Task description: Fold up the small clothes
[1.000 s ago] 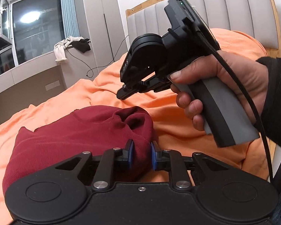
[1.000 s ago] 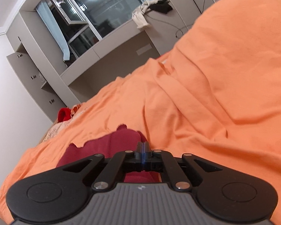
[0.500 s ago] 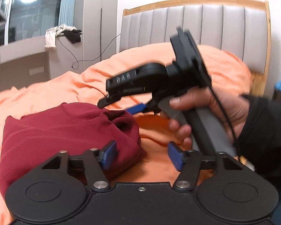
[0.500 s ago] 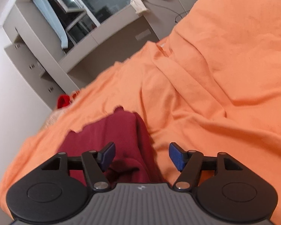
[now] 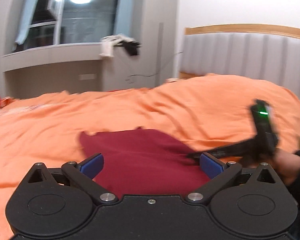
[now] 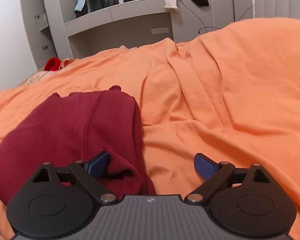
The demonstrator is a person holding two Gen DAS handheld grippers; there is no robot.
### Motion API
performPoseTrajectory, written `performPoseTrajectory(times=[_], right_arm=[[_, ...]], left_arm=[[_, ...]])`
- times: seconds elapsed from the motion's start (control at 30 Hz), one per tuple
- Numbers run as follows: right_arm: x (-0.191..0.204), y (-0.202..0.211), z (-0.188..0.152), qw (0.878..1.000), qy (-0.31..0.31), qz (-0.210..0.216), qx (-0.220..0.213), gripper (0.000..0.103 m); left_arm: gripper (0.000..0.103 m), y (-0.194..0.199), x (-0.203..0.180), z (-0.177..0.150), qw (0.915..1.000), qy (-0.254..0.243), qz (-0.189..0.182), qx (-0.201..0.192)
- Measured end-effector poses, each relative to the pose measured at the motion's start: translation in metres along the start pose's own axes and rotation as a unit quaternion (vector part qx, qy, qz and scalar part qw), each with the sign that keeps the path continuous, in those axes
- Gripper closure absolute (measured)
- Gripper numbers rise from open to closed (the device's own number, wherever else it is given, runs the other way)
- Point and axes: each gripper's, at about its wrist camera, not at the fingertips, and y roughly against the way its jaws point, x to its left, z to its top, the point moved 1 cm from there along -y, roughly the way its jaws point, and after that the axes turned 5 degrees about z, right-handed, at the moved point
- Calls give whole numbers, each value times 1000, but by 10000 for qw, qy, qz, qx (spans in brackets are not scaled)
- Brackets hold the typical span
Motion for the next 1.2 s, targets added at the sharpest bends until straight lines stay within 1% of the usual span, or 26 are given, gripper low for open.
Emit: performPoseTrajectory(times=[0.07,0.17,0.23,0.3,0.37,0.43,0.53,0.6,0.63,0.67,0.73,0.77,0.83,1.0,1.07,1.13,1.2], right_arm=[[3,1,-1,9998,183,-101,23,3],[10,4,-5,9982,519,-298,-2,0],[13,6,-6,9973,645,-343,-39,0],[13,8,-5,9974,640,-335,-63,0],[10,12,-4,9980,535,-290,-164,0],[7,21,-1,9982,357,-201,-428,0],[7,31,2,9975,63,216,-676,0],[10,30,2,9969,-45,489,-612,0],[13,26,1,9974,-16,519,-504,0],[15,20,0,9983,58,452,-354,0],[21,5,-5,9995,251,169,21,0],[22,-1,-7,9993,296,138,160,0],[22,-6,-9,9991,306,160,248,0],[32,-3,-10,9978,656,-36,105,0],[32,0,-8,9977,679,-5,56,0],[27,7,-5,9987,449,203,-91,0],[17,14,-1,9985,6,443,-320,0]], left_arm=[[1,-5,19,0,9997,195,139,103],[1,-18,45,-5,9975,568,171,383],[1,-29,59,-16,9947,848,97,571],[1,-35,66,-29,9919,1087,-75,649],[0,-41,73,-42,9884,1345,-228,674],[0,-47,77,-55,9849,1548,-349,698],[0,-55,83,-72,9797,1782,-487,776],[0,-53,83,-75,9805,1758,-505,721],[0,-54,81,-76,9812,1728,-493,704],[0,-54,80,-76,9817,1708,-480,686],[1,-53,80,-77,9823,1693,-464,661],[0,-52,79,-77,9825,1683,-458,652],[0,-51,78,-78,9833,1643,-455,641],[0,-49,76,-78,9840,1611,-438,619],[0,-49,76,-78,9839,1617,-434,620],[1,-48,76,-78,9840,1617,-430,614],[1,-48,77,-77,9839,1626,-429,609]])
